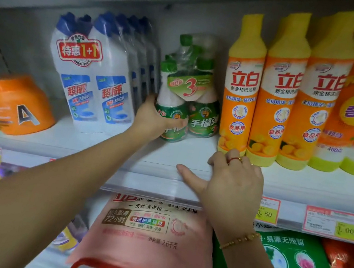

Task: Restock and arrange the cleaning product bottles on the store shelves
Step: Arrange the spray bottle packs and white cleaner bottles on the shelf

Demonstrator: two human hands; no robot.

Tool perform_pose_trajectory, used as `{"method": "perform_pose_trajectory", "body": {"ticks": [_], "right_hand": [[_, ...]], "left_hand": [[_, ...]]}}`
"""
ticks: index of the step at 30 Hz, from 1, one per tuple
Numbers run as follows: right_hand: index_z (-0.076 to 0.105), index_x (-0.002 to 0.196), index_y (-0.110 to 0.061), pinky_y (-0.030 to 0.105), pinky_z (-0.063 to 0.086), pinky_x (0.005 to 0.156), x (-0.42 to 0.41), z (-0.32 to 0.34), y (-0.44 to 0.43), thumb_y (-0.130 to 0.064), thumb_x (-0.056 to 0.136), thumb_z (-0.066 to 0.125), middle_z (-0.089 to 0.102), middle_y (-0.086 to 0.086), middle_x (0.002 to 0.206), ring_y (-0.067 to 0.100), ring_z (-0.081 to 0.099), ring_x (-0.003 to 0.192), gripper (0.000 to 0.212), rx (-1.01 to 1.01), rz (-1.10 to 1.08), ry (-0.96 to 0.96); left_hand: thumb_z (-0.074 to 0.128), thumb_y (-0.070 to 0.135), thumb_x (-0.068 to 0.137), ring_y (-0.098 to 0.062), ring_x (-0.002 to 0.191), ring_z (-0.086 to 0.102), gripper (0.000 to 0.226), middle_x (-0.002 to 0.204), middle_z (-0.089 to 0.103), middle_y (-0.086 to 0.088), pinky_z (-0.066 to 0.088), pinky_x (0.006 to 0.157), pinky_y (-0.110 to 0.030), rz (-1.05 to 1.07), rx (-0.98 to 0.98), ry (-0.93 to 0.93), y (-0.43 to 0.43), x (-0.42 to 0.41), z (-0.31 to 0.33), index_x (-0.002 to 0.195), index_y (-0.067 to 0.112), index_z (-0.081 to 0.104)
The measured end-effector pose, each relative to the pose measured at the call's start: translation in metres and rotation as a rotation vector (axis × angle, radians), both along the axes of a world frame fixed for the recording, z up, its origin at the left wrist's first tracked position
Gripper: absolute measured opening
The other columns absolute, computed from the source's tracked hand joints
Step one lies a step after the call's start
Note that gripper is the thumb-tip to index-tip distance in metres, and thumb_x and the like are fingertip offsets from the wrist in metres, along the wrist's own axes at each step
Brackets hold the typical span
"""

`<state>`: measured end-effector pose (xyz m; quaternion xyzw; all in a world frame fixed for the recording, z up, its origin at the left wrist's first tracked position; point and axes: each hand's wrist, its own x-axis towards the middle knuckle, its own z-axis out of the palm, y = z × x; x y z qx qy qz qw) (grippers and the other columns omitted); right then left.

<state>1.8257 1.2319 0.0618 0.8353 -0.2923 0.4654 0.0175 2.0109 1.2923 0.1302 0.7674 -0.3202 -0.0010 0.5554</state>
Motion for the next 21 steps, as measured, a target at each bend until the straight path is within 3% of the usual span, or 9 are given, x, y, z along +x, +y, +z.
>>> {"method": "perform_pose_trajectory", "body": {"ticks": [4, 7, 11, 13, 15, 17, 19, 21], "right_hand": [[0.064, 0.071, -0.014, 0.035, 0.030, 0.064, -0.002, 0.003, 0.001, -0.081, 0.076, 0.037, 0.054, 0.004, 0.066, 0.026, 0.049, 0.064, 0.073, 0.018, 0.009, 0.030], [0.066, 0.072, -0.014, 0.035, 0.033, 0.065, -0.003, 0.004, 0.001, -0.081, 0.076, 0.036, 0.055, 0.004, 0.066, 0.026, 0.051, 0.064, 0.073, 0.023, 0.000, 0.059], [0.068, 0.074, -0.016, 0.035, 0.034, 0.066, -0.006, 0.009, 0.006, -0.081, 0.074, 0.036, 0.058, 0.004, 0.066, 0.026, 0.053, 0.065, 0.073, 0.082, 0.008, 0.117], [0.070, 0.082, -0.018, 0.036, 0.037, 0.069, -0.009, 0.018, 0.013, -0.079, 0.073, 0.042, 0.063, 0.004, 0.075, 0.027, 0.057, 0.073, 0.067, 0.152, 0.069, 0.079], [0.066, 0.102, -0.019, 0.035, 0.039, 0.078, -0.012, 0.030, 0.029, -0.069, 0.074, 0.059, 0.063, 0.004, 0.099, 0.025, 0.056, 0.096, 0.058, 0.353, 0.274, -0.006], [0.055, 0.122, -0.021, 0.028, 0.039, 0.087, -0.012, 0.041, 0.054, -0.057, 0.073, 0.070, 0.053, 0.001, 0.119, 0.018, 0.048, 0.113, 0.062, 0.594, 0.579, -0.076], [0.043, 0.133, -0.028, 0.026, 0.040, 0.095, -0.009, 0.048, 0.082, -0.052, 0.073, 0.074, 0.049, -0.007, 0.129, 0.010, 0.047, 0.119, 0.072, 0.751, 0.827, -0.067], [0.037, 0.135, -0.036, 0.030, 0.046, 0.097, -0.005, 0.049, 0.105, -0.047, 0.071, 0.079, 0.053, -0.013, 0.130, 0.006, 0.053, 0.118, 0.077, 0.907, 1.055, -0.046]], "left_hand": [[0.090, 0.016, 0.058, -0.015, 0.097, 0.059, 0.081, 0.110, 0.060, 0.002, 0.047, 0.078, -0.025, 0.084, 0.003, -0.148, 0.015, -0.025, 0.009, 0.126, 0.011, 0.045], [0.090, 0.018, 0.059, -0.011, 0.097, 0.056, 0.081, 0.109, 0.057, 0.007, 0.043, 0.072, -0.014, 0.111, 0.016, -0.262, 0.046, -0.038, 0.020, 0.126, 0.015, 0.044], [0.089, 0.018, 0.059, -0.010, 0.096, 0.059, 0.076, 0.111, 0.059, 0.009, 0.044, 0.073, -0.013, 0.140, 0.012, -0.341, 0.101, -0.060, 0.035, 0.119, 0.028, 0.044], [0.088, 0.016, 0.058, 0.001, 0.092, 0.059, 0.074, 0.108, 0.059, 0.012, 0.043, 0.071, -0.007, 0.150, 0.003, -0.373, 0.128, -0.076, 0.039, 0.116, 0.032, 0.044], [0.089, 0.017, 0.058, 0.006, 0.094, 0.059, 0.075, 0.108, 0.060, 0.016, 0.044, 0.073, -0.008, 0.166, -0.015, -0.376, 0.155, -0.092, 0.040, 0.117, 0.031, 0.045], [0.091, 0.020, 0.056, 0.002, 0.097, 0.062, 0.078, 0.111, 0.063, 0.015, 0.050, 0.079, -0.018, 0.179, -0.049, -0.346, 0.182, -0.107, 0.039, 0.121, 0.029, 0.048], [0.091, 0.024, 0.054, -0.003, 0.099, 0.065, 0.081, 0.111, 0.066, 0.013, 0.054, 0.081, -0.028, 0.194, -0.074, -0.310, 0.207, -0.122, 0.037, 0.122, 0.029, 0.049], [0.094, 0.019, 0.051, -0.005, 0.099, 0.066, 0.083, 0.111, 0.068, 0.010, 0.055, 0.082, -0.029, 0.198, -0.083, -0.286, 0.231, -0.136, 0.036, 0.122, 0.025, 0.051]]}}
